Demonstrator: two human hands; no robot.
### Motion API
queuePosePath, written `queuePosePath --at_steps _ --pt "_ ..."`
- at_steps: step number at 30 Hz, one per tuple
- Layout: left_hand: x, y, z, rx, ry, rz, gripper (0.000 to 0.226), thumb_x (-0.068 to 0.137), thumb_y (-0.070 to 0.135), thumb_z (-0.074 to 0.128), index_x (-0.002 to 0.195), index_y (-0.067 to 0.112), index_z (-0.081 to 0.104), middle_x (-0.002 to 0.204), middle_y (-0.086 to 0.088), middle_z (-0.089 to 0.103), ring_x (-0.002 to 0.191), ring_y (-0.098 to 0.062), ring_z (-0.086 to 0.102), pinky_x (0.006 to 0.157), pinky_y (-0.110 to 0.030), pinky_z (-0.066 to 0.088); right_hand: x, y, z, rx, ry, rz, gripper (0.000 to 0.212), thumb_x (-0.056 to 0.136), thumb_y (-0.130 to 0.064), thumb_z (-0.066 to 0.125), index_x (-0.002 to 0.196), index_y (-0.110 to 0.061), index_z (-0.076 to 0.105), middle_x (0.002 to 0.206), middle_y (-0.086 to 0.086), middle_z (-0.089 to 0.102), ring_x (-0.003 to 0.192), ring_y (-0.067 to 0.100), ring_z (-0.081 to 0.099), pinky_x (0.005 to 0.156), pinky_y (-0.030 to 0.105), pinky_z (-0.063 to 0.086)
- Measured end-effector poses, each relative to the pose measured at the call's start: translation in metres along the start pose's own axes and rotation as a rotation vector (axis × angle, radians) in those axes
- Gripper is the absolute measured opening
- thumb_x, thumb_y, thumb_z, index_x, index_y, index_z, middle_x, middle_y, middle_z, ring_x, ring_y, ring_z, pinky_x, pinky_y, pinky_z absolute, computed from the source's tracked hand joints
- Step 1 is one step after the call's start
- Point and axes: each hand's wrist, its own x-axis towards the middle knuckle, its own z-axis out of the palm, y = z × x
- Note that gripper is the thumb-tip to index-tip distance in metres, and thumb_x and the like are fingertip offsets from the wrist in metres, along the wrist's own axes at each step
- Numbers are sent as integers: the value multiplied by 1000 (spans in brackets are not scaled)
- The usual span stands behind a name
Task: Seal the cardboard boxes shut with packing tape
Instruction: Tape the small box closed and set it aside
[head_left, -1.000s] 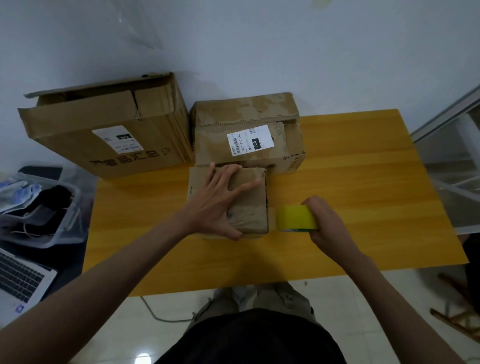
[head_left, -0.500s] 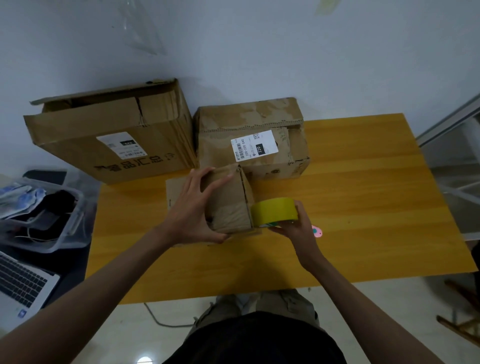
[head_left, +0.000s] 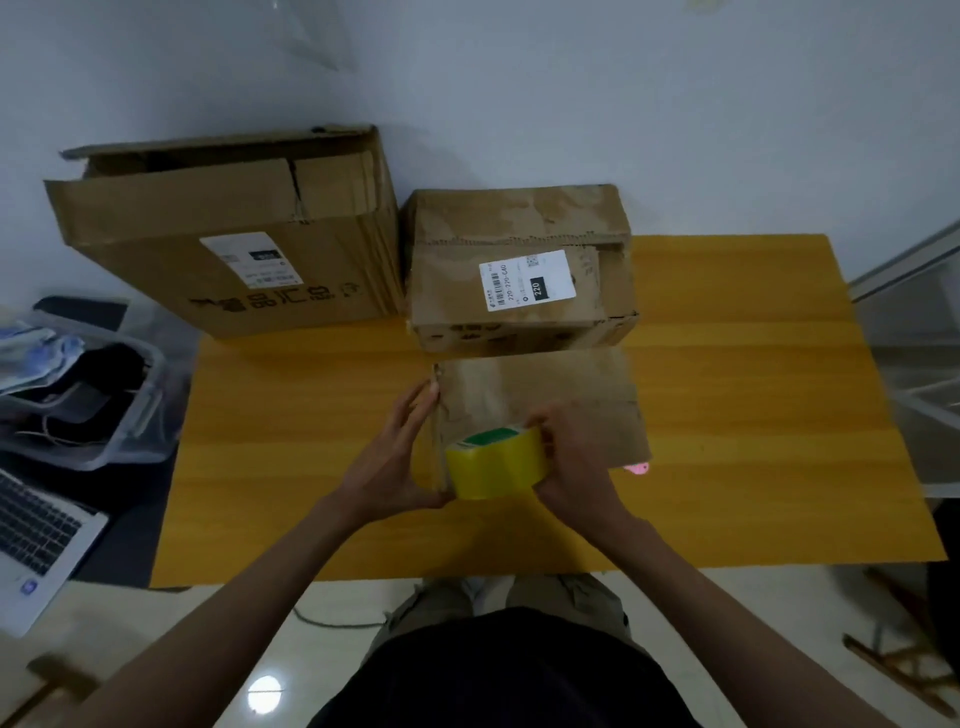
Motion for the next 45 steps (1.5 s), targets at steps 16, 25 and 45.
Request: queuePosePath --at_steps 16,25,45 --pt "5 -3 17 164 -20 10 107 72 73 76 159 39 24 170 -4 -13 156 -30 -14 121 -65 16 20 -15 13 -345 -197 -34 37 78 -25 54 112 -26 41 103 4 61 79 22 57 52 34 39" --pt "6 -4 15 180 -38 6 104 72 72 76 158 43 25 170 -3 -11 156 -31 -9 120 -66 17 11 22 -74 -521 -20 -1 58 63 9 79 113 -9 57 112 15 62 95 37 58 58 37 47" --pt "-9 43 54 620 60 -162 119 79 69 57 161 3 3 170 -16 -3 157 -32 -1 125 -53 12 -6 64 -130 -522 47 -43 31 78 -12 37 107 -14 45 106 6 46 73 16 40 46 17 22"
